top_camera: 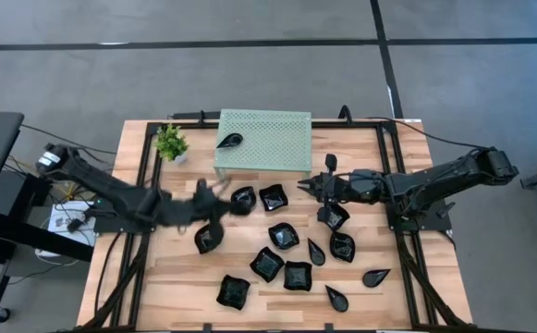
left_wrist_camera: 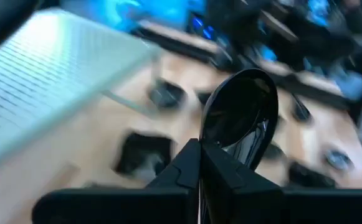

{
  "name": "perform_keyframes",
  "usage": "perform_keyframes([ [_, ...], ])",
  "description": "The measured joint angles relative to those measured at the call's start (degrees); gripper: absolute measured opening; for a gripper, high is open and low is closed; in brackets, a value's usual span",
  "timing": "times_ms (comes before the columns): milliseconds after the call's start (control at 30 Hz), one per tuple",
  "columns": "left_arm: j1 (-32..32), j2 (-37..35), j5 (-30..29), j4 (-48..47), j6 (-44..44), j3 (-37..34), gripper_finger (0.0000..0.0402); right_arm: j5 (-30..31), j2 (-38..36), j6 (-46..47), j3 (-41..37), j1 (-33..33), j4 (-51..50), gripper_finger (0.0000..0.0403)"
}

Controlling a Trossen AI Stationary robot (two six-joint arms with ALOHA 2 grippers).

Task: Pick & Place Mini shaped plates
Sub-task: Stack the drop shaped plate on top of the other drop shaped plate on the shelf

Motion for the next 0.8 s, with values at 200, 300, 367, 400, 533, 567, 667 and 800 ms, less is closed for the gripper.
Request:
perform_keyframes([
  [200, 13.5, 0.03, 8.21, 2.66, 1.87, 0.0, 0.0007, 0.0, 0.0, 0.0, -0.02, -0.02, 1.89, 0.0051],
  [300, 17.59, 0.34, 9.22, 2.67, 1.92, 0.0, 0.0009, 0.01, -0.02, 0.0, -0.02, -0.02, 2.4, 0.0051],
  [367, 19.81, 0.32, 9.37, 2.84, 2.27, 0.0, 0.001, 0.0, -0.02, 0.0, -0.02, -0.02, 2.02, 0.0051],
  [400, 20.89, 0.32, 9.39, 2.8, 2.27, 0.0, 0.001, 0.02, -0.02, 0.0, -0.02, -0.02, 1.99, 0.0051],
  [533, 25.26, 0.34, 9.28, 2.74, 3.33, 0.0, 0.0007, 0.0, -0.02, 0.0, -0.02, -0.02, 1.92, 0.0051],
  [567, 26.38, 0.34, 9.33, 2.71, 4.74, 0.0, 0.0007, 0.0, -0.02, 0.0, -0.02, -0.02, 1.91, 0.0051],
  [667, 29.95, 0.34, 9.35, 2.74, 8.33, 0.0, 0.0008, 0.01, -0.02, 0.45, -0.02, -0.02, 1.83, 0.0051],
  [800, 35.45, 0.34, 15.31, 2.35, 18.17, 0.93, 0.0006, 0.02, -0.02, 0.85, -0.02, -0.02, 1.81, 0.0051],
])
